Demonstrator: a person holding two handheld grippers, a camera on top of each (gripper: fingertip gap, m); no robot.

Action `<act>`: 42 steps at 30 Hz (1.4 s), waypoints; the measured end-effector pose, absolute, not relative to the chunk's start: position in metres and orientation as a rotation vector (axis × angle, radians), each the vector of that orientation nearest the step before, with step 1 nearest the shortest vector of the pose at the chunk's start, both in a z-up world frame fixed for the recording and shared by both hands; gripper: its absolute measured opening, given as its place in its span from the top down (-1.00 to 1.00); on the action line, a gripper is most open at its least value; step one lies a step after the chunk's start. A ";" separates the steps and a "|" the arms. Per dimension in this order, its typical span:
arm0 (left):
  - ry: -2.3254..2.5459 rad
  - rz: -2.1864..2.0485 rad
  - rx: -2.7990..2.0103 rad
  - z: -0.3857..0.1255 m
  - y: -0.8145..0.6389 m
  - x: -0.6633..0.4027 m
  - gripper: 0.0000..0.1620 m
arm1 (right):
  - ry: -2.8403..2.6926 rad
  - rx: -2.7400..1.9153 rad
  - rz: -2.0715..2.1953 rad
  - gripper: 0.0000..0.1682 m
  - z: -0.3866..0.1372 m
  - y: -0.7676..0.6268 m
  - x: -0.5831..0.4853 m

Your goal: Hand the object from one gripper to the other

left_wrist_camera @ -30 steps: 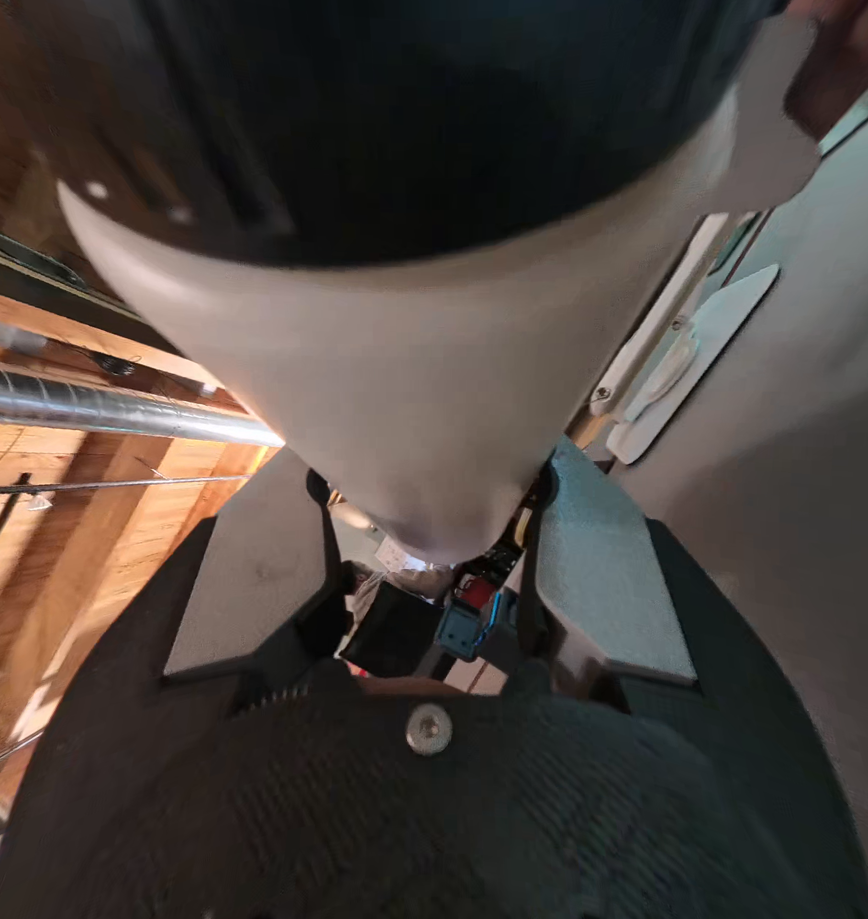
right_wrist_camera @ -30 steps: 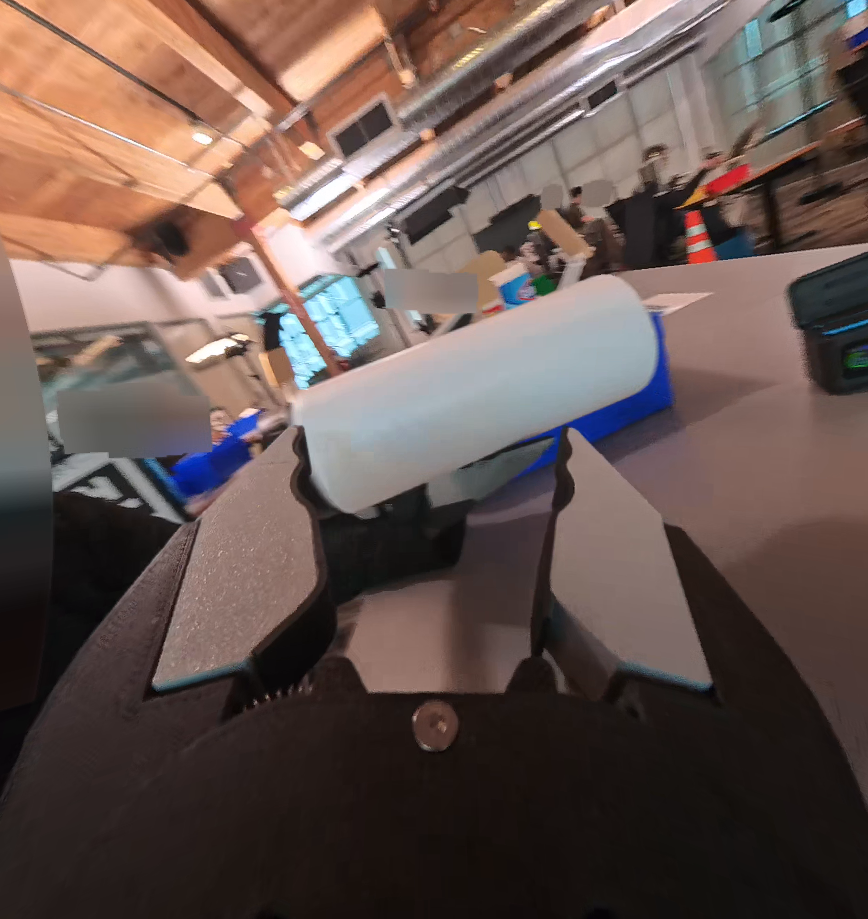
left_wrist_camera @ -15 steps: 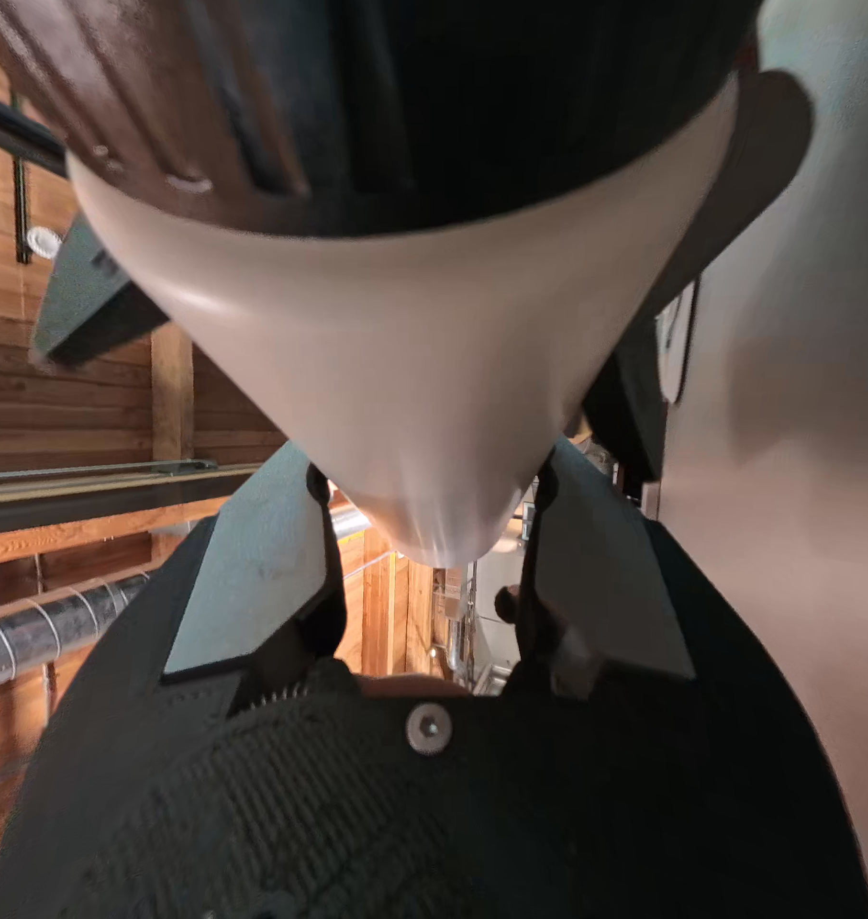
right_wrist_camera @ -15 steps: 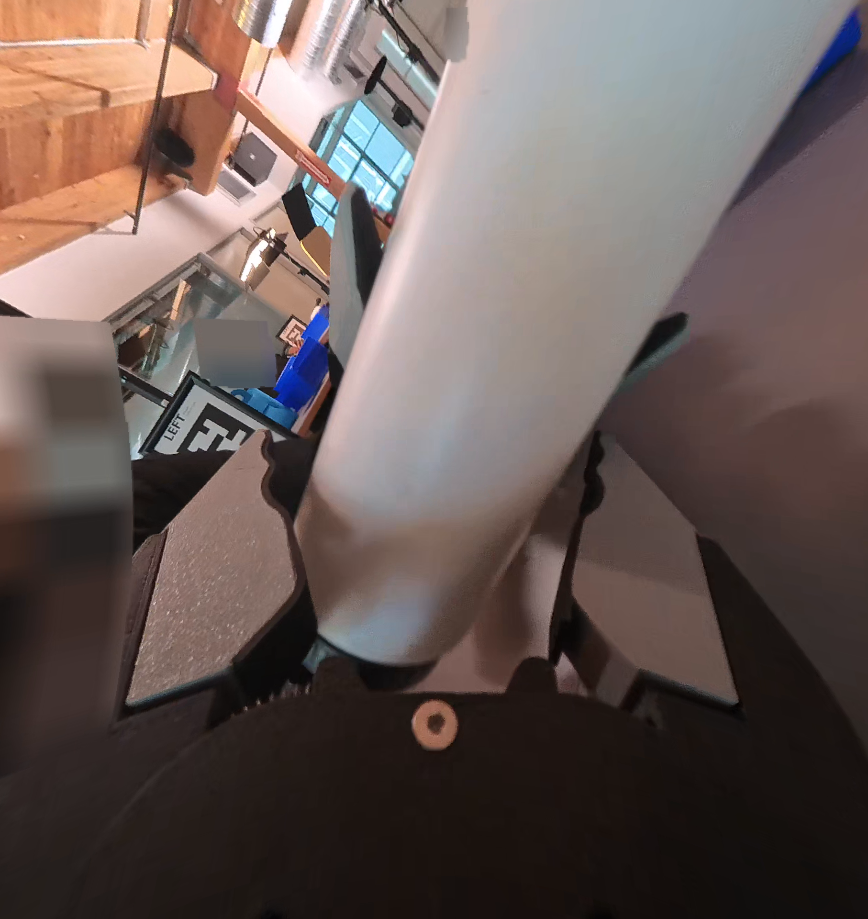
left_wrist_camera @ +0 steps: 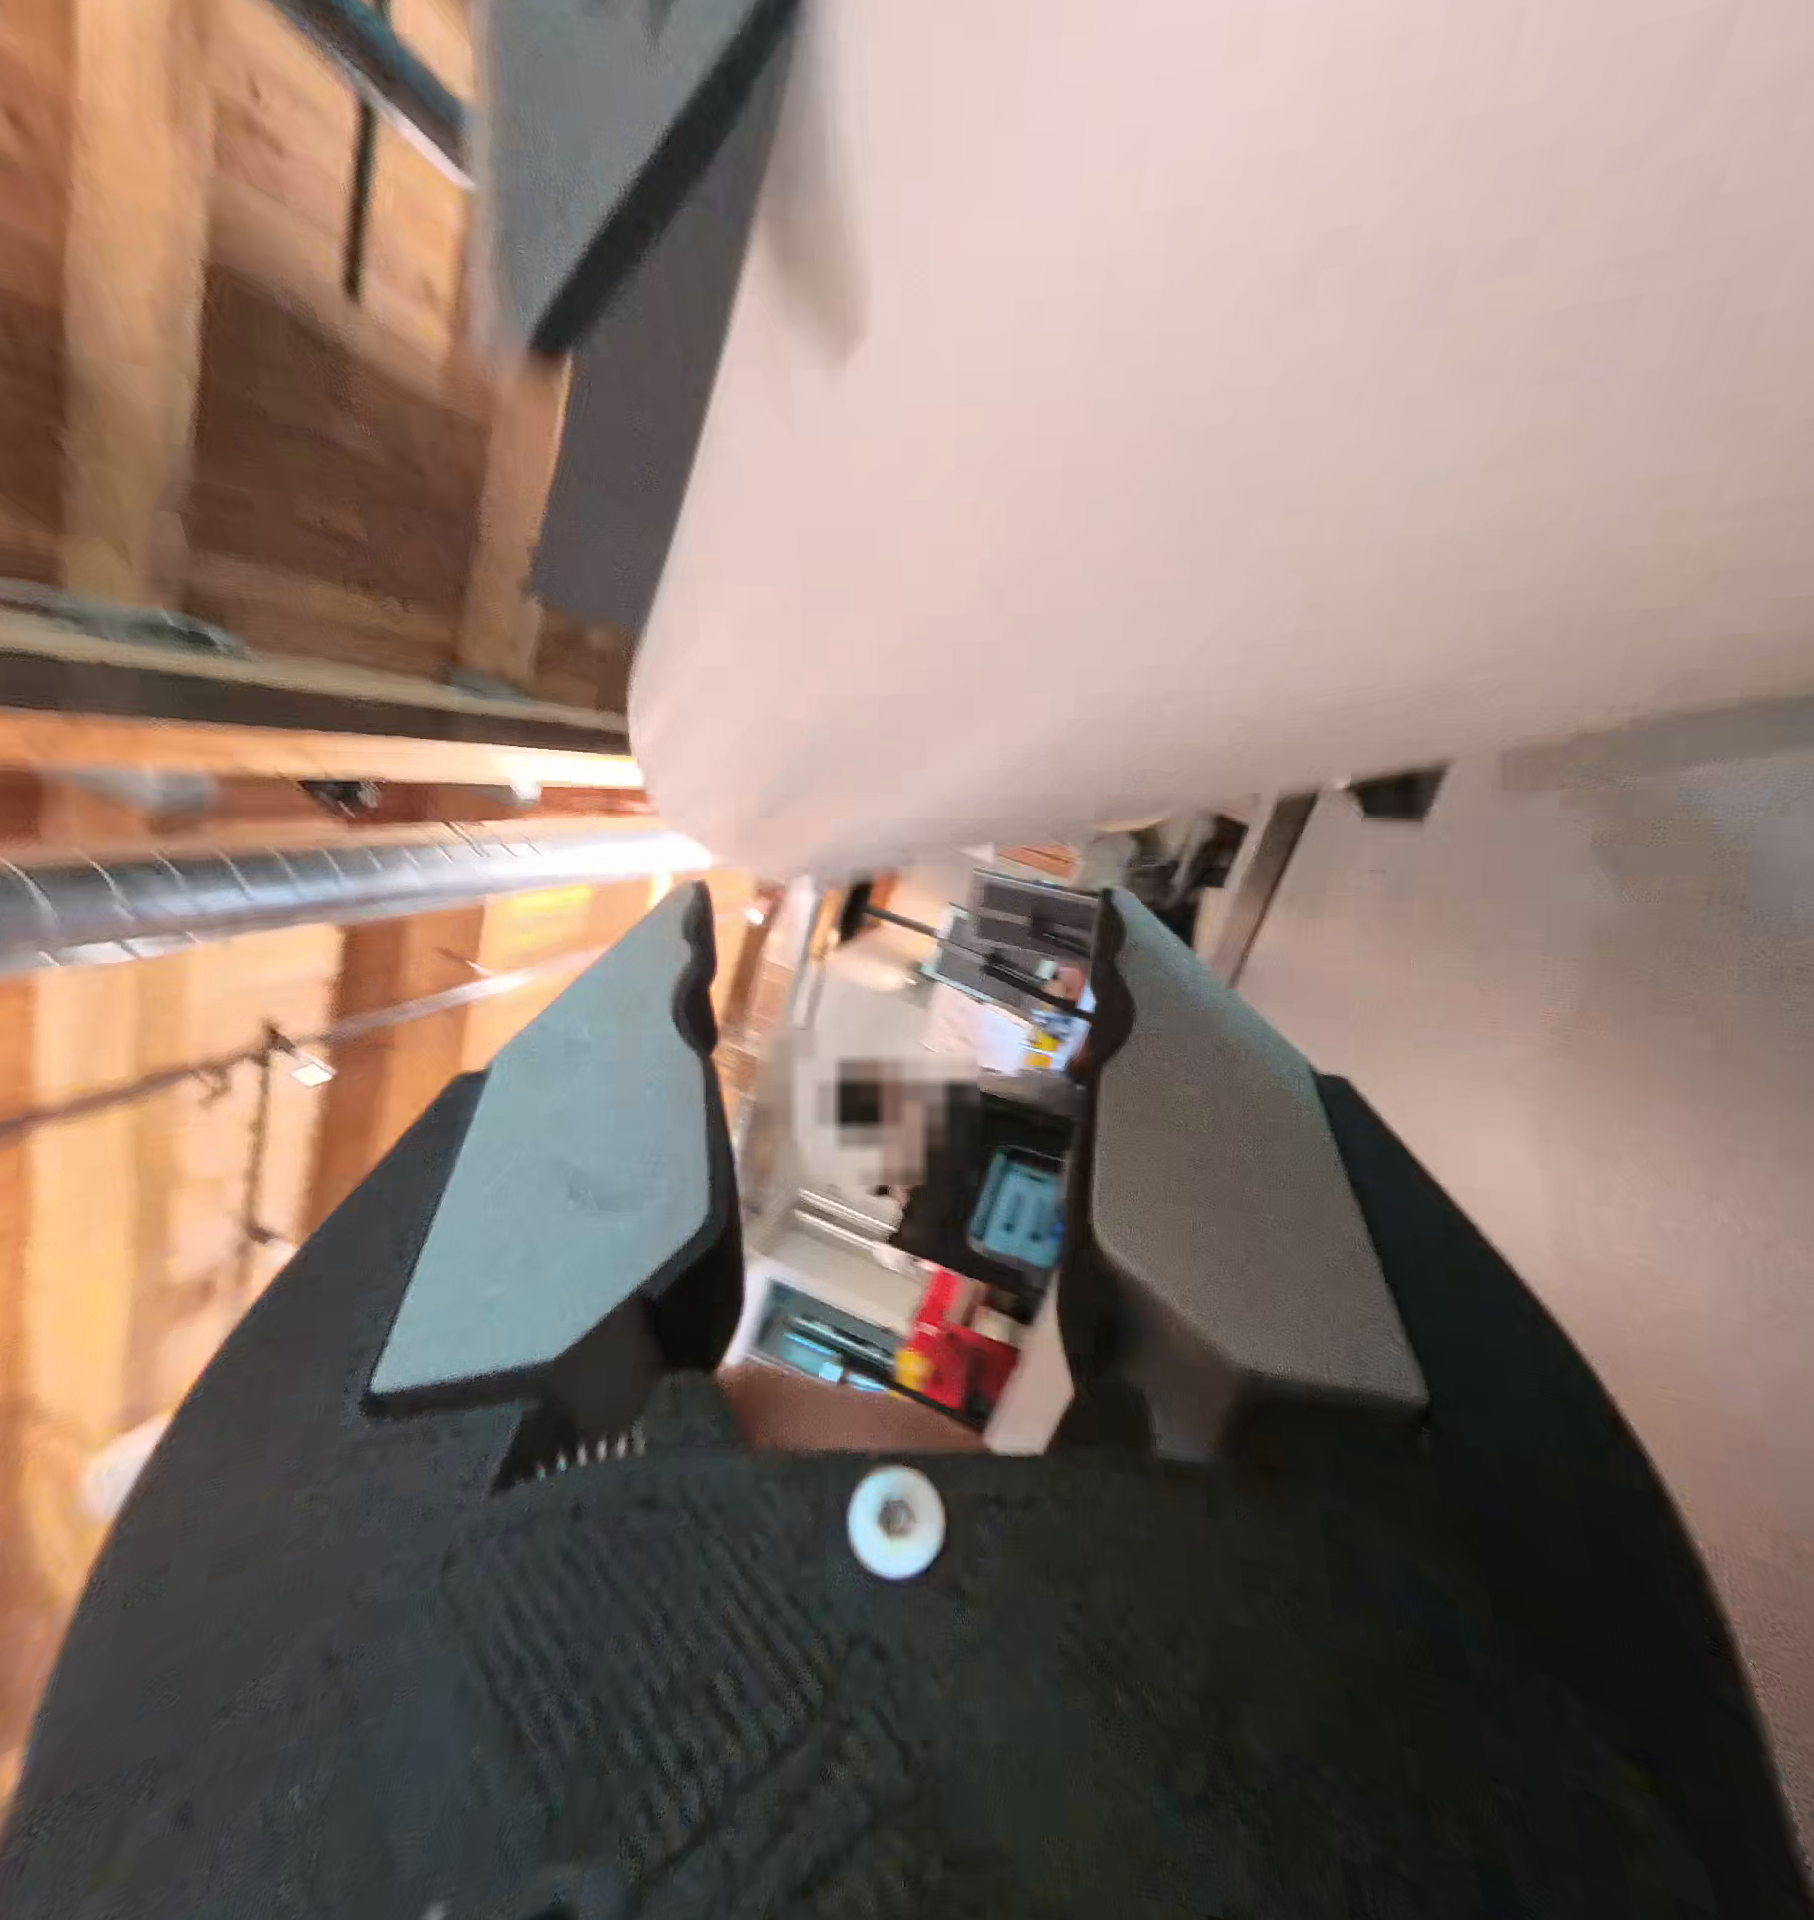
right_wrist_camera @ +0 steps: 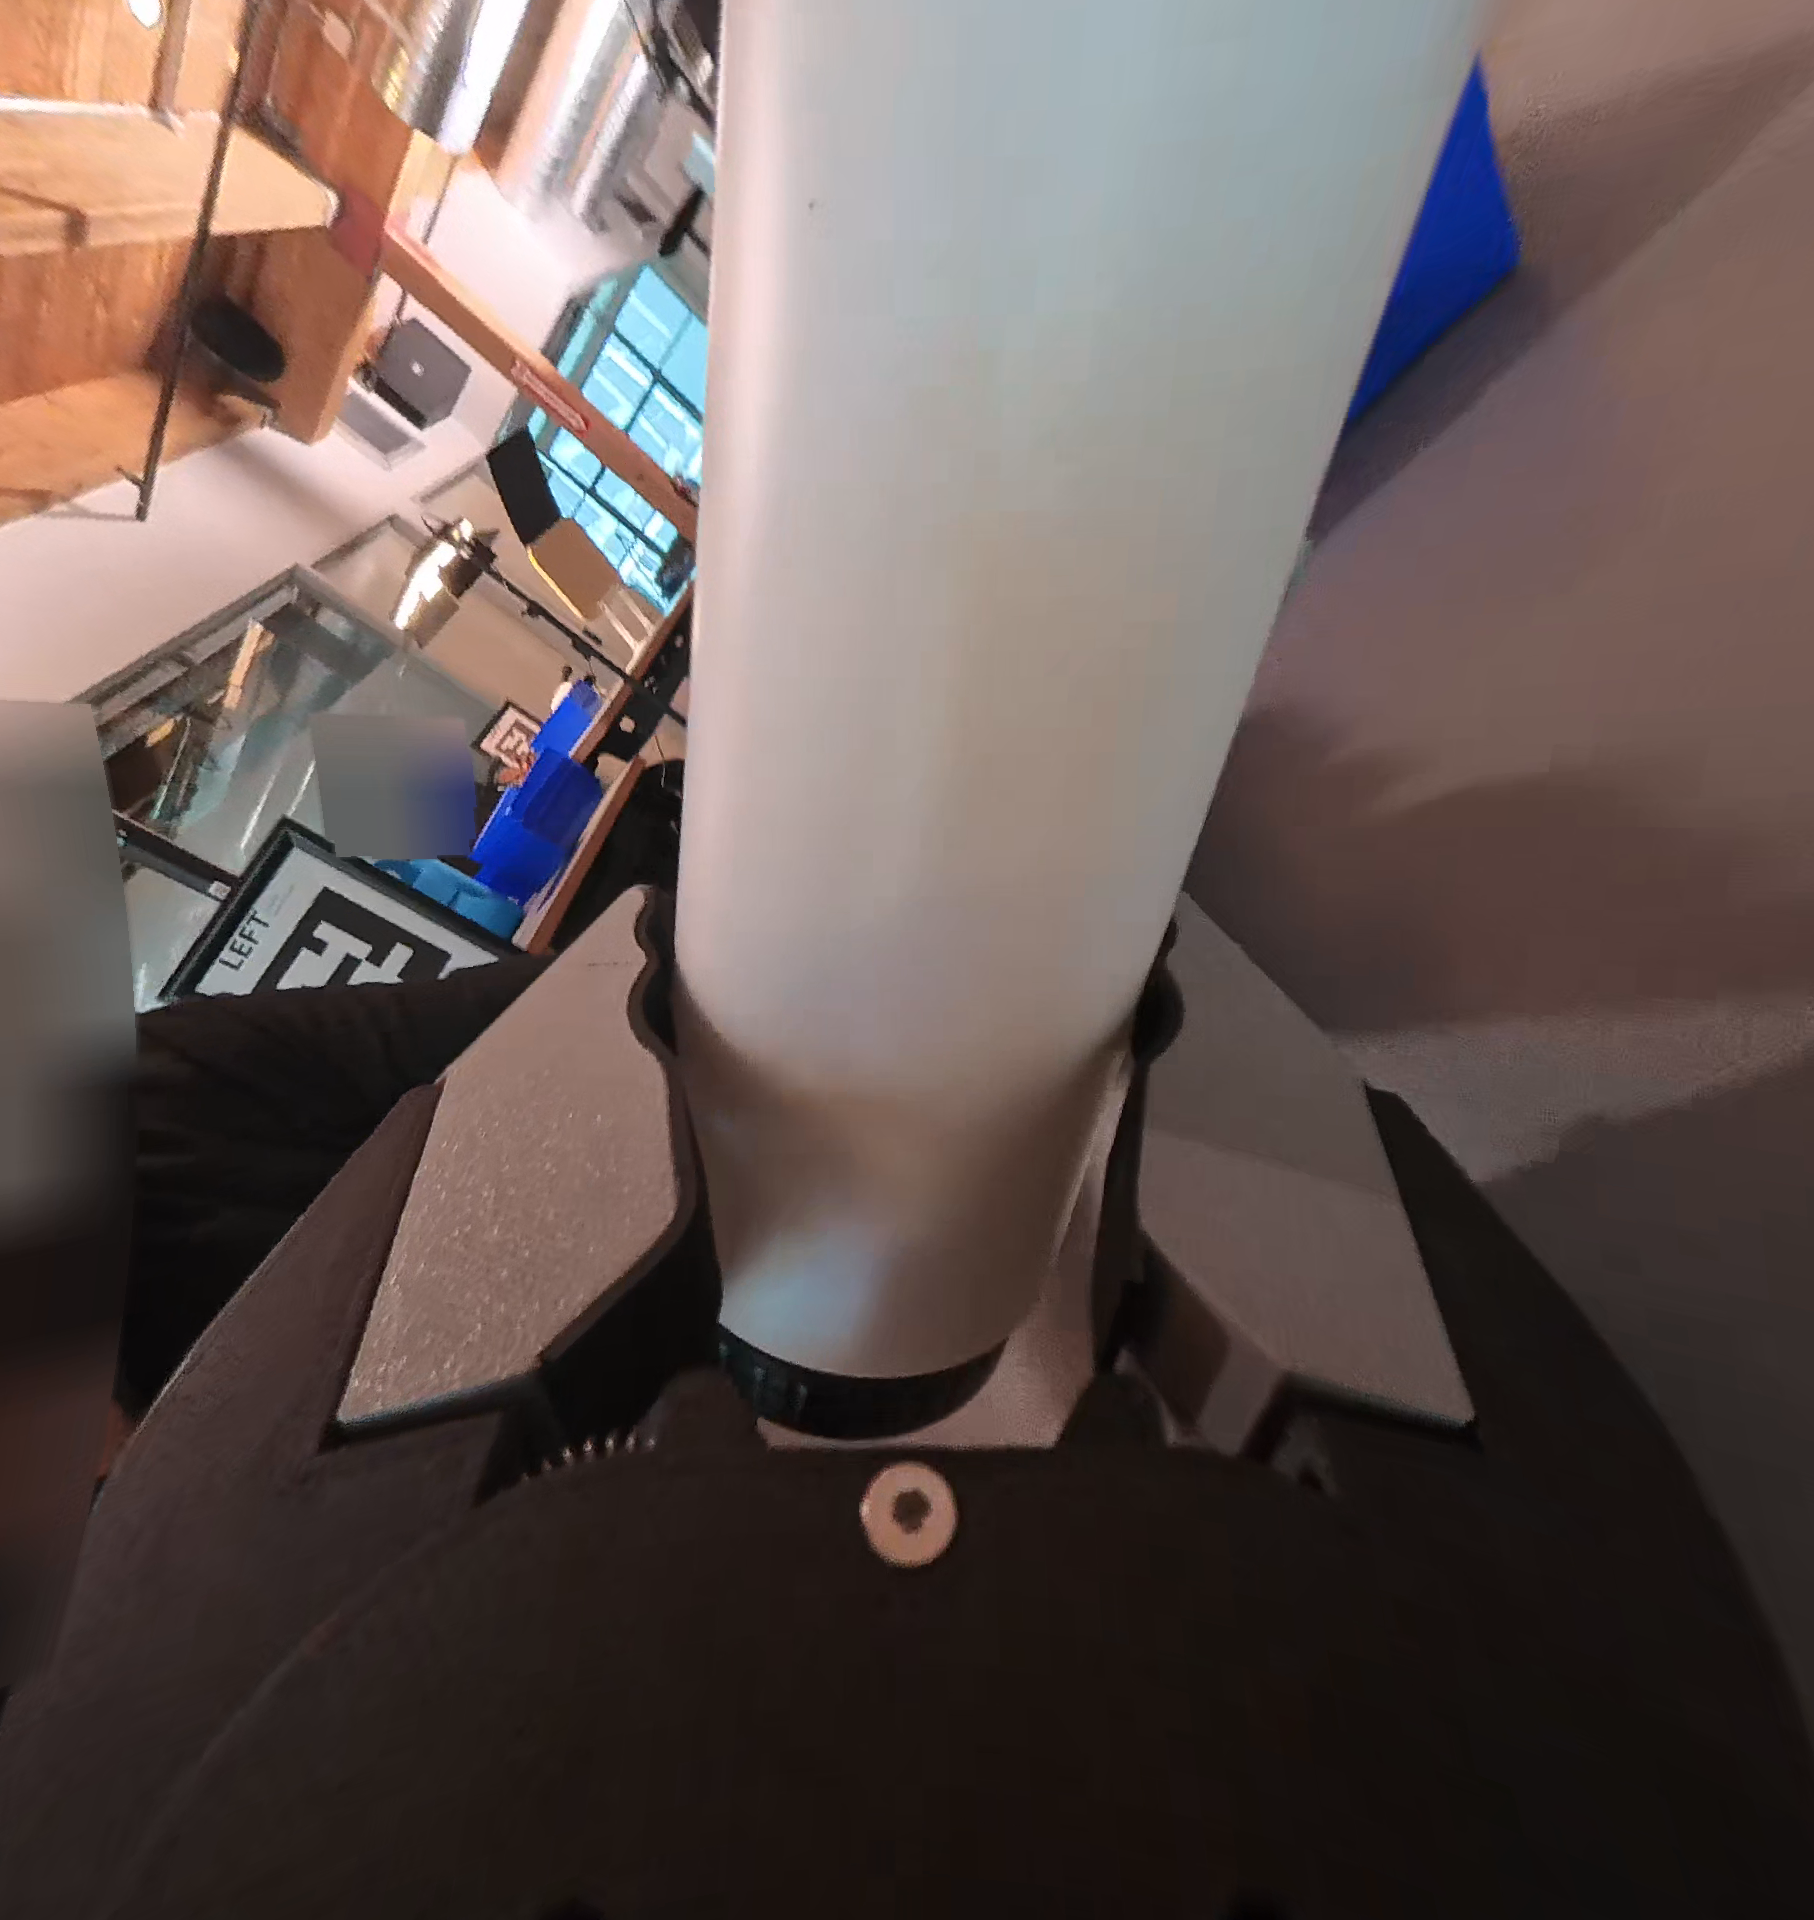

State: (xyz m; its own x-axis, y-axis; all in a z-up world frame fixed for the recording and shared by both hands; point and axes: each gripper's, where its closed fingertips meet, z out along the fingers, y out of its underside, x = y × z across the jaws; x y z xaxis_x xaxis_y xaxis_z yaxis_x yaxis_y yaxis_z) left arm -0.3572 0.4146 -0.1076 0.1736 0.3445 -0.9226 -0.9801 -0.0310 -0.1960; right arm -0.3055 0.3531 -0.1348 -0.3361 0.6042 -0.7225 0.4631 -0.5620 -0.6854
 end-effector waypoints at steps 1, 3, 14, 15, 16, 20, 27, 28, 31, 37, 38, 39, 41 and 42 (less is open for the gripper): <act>0.736 1.193 -1.129 -0.107 0.414 -0.364 0.17 | -1.387 -1.713 2.055 -0.04 -0.128 0.356 -0.304; 0.647 1.021 -1.257 -0.113 0.417 -0.377 0.19 | -1.343 -1.643 2.082 -0.03 -0.115 0.361 -0.300; 0.545 0.828 -1.436 -0.133 0.425 -0.402 0.44 | -1.182 -1.384 1.386 -0.03 0.012 0.404 -0.230; 0.561 0.831 -1.436 -0.134 0.426 -0.400 0.44 | -1.166 -1.415 1.283 -0.03 0.022 0.414 -0.212; 0.576 0.832 -1.435 -0.135 0.425 -0.398 0.45 | -1.137 -1.456 1.176 -0.04 0.029 0.427 -0.191; 0.597 0.784 -1.455 -0.138 0.426 -0.389 0.47 | -0.968 -1.701 0.774 -0.04 0.023 0.488 -0.090; 0.643 0.755 -1.476 -0.145 0.428 -0.379 0.50 | -0.859 -2.235 0.403 -0.06 -0.097 0.518 0.030; 0.647 0.756 -1.475 -0.146 0.428 -0.377 0.50 | -0.863 -2.318 0.368 -0.06 -0.122 0.518 0.039; 0.655 0.746 -1.485 -0.149 0.427 -0.376 0.50 | -0.868 -2.456 0.239 0.03 -0.171 0.519 0.062; 0.615 0.731 -1.527 -0.152 0.429 -0.384 0.53 | -0.823 -2.258 0.295 0.18 -0.115 0.528 0.045; 0.606 0.733 -1.532 -0.152 0.429 -0.386 0.54 | -0.836 -2.209 0.317 0.18 -0.099 0.525 0.035; 0.603 0.730 -1.540 -0.152 0.429 -0.388 0.54 | -0.857 -2.156 0.343 0.18 -0.082 0.520 0.022; 0.597 0.721 -1.552 -0.154 0.430 -0.389 0.54 | -0.929 -2.034 0.411 0.18 -0.051 0.504 -0.014; 0.596 0.716 -1.554 -0.154 0.430 -0.388 0.54 | -0.967 -1.967 0.460 0.17 -0.037 0.493 -0.036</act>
